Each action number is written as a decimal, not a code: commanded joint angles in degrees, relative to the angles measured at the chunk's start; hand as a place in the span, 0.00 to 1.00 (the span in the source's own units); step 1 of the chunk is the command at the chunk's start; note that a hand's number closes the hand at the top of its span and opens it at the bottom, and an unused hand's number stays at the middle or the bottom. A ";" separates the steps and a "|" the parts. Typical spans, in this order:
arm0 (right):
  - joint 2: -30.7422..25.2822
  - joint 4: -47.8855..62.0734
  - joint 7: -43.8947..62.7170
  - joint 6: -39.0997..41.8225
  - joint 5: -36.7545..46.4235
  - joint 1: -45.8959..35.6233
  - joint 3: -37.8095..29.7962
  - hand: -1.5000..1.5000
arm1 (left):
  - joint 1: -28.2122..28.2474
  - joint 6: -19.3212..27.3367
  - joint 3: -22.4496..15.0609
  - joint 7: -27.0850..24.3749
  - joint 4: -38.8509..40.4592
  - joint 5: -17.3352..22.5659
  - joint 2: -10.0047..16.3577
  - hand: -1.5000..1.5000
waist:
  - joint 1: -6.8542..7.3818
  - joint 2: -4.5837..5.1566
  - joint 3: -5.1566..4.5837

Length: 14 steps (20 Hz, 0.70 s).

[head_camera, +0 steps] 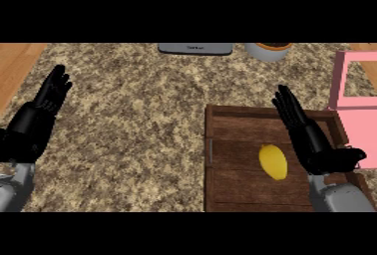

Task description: Pick the lemon from the tray and place it in the cardboard box

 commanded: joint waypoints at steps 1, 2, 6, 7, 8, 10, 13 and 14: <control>3.42 1.29 2.96 -3.99 5.23 -0.07 3.41 0.00 | 1.60 -1.33 0.07 -1.40 0.63 -0.99 -2.41 0.50 | -1.71 -0.47 0.98; 1.82 -2.16 5.97 -6.88 5.15 1.48 1.53 0.00 | 1.99 -2.23 -2.05 -2.65 1.90 -1.72 -3.13 0.50 | -2.21 -0.52 0.95; 3.46 -1.24 8.63 -17.47 12.25 11.45 4.31 0.00 | -1.37 -5.06 -7.44 -0.03 1.19 -2.71 -3.89 0.50 | -4.71 -0.59 0.85; 11.30 -9.07 -4.08 -20.48 1.28 1.71 -8.58 0.00 | 1.39 -2.77 -5.58 0.48 1.39 -1.54 -3.78 0.50 | -10.88 -5.01 3.21; -11.30 3.73 3.49 -14.93 24.94 6.91 2.85 0.00 | -0.11 -4.27 -7.29 0.41 0.55 -2.18 -3.87 0.50 | -5.82 -0.05 -0.67; -10.96 5.16 4.65 -21.94 31.60 11.44 4.36 0.00 | 0.49 -4.68 -8.45 0.30 0.36 -1.95 -4.96 0.50 | -5.84 -0.59 0.24; -14.17 4.15 5.15 -27.46 42.72 15.39 7.92 0.00 | 0.38 -4.20 -11.06 1.30 -0.28 -3.08 -6.81 0.50 | -5.70 -1.11 0.52; -13.92 1.21 7.80 -29.17 46.45 15.56 9.82 0.00 | 0.99 -4.18 -11.26 0.63 0.10 -3.72 -6.67 0.50 | -4.92 -1.19 0.49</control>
